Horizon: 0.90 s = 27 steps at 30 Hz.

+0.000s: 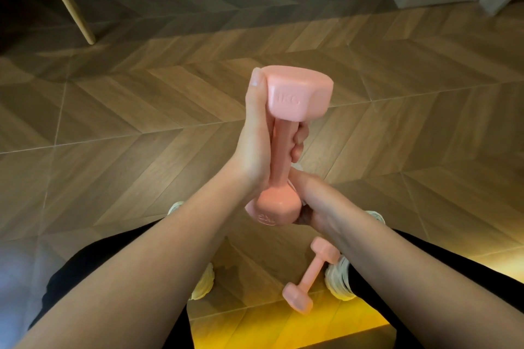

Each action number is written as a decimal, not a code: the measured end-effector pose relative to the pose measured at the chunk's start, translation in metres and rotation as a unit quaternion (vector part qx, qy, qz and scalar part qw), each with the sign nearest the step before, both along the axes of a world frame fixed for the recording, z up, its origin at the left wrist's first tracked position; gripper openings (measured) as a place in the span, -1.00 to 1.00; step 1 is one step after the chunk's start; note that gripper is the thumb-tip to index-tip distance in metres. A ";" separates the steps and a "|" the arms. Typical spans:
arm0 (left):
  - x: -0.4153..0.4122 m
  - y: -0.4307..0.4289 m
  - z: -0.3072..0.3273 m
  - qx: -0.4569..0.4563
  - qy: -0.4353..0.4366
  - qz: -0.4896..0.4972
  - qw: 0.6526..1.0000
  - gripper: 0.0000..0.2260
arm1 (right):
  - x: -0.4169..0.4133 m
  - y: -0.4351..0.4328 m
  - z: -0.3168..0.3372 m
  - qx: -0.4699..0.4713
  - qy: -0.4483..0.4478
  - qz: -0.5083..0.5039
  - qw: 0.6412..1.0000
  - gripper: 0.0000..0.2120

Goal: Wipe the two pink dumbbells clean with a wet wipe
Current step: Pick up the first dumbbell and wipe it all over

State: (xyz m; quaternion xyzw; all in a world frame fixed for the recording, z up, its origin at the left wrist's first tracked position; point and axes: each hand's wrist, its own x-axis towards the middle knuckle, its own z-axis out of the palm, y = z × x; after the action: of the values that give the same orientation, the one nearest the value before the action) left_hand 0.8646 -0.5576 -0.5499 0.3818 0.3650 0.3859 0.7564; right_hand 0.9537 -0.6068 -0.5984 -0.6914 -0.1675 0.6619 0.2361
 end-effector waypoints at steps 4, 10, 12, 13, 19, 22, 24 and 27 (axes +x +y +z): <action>-0.006 0.006 0.004 -0.028 -0.037 -0.006 0.999 -0.21 | 0.005 -0.002 0.006 -0.007 0.048 0.021 0.999 -0.79; -0.011 0.012 0.005 -0.025 -0.049 0.006 0.998 -0.21 | 0.015 -0.008 0.016 0.007 0.185 -0.004 0.983 -0.65; -0.010 0.012 0.005 -0.028 -0.046 0.001 0.999 -0.21 | 0.017 -0.011 0.019 0.014 0.227 -0.019 0.974 -0.65; -0.010 0.012 0.005 -0.025 -0.046 -0.002 0.999 -0.22 | 0.017 -0.013 0.019 0.018 0.235 -0.029 0.971 -0.68; -0.012 0.010 0.007 -0.017 -0.078 -0.027 0.996 -0.20 | 0.010 -0.012 0.013 0.013 0.221 -0.044 0.974 -0.78; -0.013 0.010 0.007 -0.025 -0.101 -0.067 0.992 -0.19 | 0.007 -0.008 0.009 -0.021 0.173 -0.035 0.984 -0.74; -0.013 0.010 0.007 -0.029 -0.108 -0.097 0.989 -0.19 | 0.007 -0.006 0.007 -0.034 0.165 -0.027 0.985 -0.73; -0.014 0.012 0.008 -0.034 -0.109 -0.104 0.988 -0.18 | 0.011 -0.006 0.008 -0.022 0.194 -0.042 0.980 -0.79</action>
State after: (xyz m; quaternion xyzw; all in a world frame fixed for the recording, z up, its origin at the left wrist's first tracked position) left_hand 0.8505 -0.5460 -0.5422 0.3476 0.2511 0.3315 0.8404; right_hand 0.9646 -0.6125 -0.5905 -0.5611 -0.0750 0.7765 0.2768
